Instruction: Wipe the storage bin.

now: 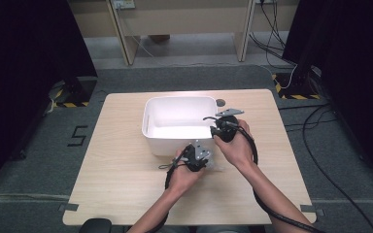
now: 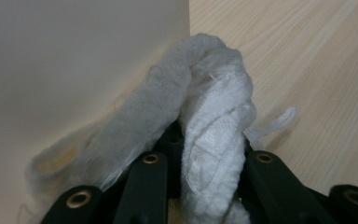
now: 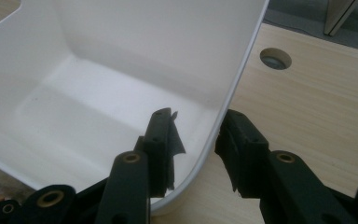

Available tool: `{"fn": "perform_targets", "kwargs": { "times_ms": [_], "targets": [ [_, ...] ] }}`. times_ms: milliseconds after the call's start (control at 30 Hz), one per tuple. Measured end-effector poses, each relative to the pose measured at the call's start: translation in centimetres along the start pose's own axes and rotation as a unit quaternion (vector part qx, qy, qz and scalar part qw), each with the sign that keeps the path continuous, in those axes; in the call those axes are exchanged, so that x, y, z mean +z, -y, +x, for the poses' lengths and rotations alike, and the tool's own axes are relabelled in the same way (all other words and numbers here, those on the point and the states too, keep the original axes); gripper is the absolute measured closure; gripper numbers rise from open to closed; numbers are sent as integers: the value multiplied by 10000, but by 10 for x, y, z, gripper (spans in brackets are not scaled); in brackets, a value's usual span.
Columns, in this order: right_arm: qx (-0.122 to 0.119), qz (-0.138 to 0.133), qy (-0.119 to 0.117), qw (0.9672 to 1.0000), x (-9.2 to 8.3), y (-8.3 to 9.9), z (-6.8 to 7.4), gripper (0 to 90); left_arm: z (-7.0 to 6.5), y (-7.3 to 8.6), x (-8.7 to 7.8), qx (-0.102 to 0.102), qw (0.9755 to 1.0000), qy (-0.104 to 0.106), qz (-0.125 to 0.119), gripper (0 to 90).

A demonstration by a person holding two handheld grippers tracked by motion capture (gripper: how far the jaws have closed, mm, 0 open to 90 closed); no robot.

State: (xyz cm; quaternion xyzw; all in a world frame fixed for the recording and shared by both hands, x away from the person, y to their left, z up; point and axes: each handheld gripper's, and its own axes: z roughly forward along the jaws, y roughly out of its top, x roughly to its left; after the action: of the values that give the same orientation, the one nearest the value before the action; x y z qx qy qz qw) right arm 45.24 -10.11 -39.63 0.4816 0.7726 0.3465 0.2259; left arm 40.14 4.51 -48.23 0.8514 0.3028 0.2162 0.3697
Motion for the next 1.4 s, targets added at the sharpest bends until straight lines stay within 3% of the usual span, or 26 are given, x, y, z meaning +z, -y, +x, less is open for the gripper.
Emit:
{"fn": "perform_targets", "kwargs": {
  "times_ms": [500, 867, 1400],
  "targets": [
    [75, -108, -90, 9999, 2, -1, -1, 625, 0, 0, 0, 40, 10000, -48, 53, 753],
    [354, -151, -298, 9988, 0, -9, -9, 624, 1, -3, -6, -53, 10000, -36, -18, 753],
    [431, -77, -279, 9987, -11, -11, -4, 733, 11, -8, -20, -135, 9996, -230, -121, 753]
  ]
}}
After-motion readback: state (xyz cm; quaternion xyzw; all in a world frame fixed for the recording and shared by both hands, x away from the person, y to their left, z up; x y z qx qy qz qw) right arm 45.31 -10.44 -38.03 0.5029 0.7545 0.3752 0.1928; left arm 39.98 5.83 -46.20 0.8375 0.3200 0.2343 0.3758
